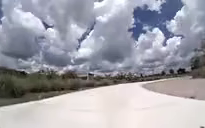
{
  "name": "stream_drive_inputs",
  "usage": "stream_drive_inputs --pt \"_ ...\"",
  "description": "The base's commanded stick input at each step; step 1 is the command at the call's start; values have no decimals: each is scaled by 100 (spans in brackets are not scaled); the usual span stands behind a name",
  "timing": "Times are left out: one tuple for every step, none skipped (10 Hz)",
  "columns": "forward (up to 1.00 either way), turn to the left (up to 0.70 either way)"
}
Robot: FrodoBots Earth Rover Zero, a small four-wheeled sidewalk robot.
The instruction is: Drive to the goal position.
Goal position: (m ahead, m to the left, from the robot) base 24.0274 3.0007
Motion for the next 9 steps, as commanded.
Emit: stream_drive_inputs --pt "70 0" --pt "70 0" --pt "70 0" --pt "70 0" --pt "70 0" --pt "70 0" --pt "70 0" --pt "70 0" --pt "70 0"
